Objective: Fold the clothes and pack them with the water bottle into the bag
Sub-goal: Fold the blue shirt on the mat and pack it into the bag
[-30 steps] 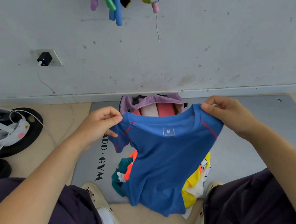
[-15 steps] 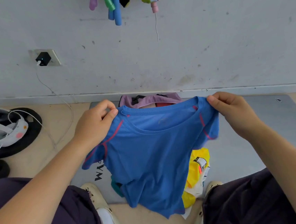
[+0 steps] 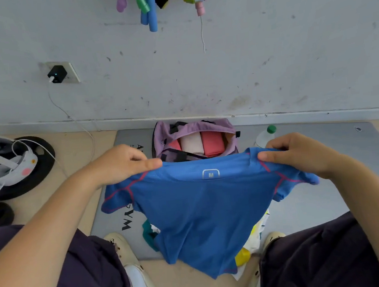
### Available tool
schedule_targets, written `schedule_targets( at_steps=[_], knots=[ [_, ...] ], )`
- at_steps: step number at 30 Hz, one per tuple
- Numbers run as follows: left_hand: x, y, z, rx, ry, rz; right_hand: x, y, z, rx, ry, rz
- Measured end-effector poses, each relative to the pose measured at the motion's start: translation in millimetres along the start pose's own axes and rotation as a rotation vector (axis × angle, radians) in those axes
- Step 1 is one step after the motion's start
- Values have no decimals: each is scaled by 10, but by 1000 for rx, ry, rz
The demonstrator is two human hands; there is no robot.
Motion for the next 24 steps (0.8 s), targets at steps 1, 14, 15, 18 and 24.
schedule_targets(
  at_steps=[1, 14, 15, 18, 24],
  knots=[
    [18, -12, -42, 1, -67, 21, -3, -10, 6, -49, 21, 16],
    [8, 206, -182, 374, 64, 24, 134, -194, -297, -111, -285, 35],
    [20, 209, -168, 331, 22, 26, 153, -164, -304, -81, -342, 25],
    [92, 197, -185, 143, -172, 19, 131, -91, -250, -153, -344, 6],
    [117, 232, -169, 424, -242, 13, 72, -102, -262, -555, -237, -70]
  ],
)
Point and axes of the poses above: each hand's wrist, its own x-axis away from the middle knuckle, its own z-axis out of the back of the hand, y = z × x, the point moved 6 cm from there along -x, towards the middle knuckle, and after that the axes turned 11 degrees about y, right-handed, at the moved point
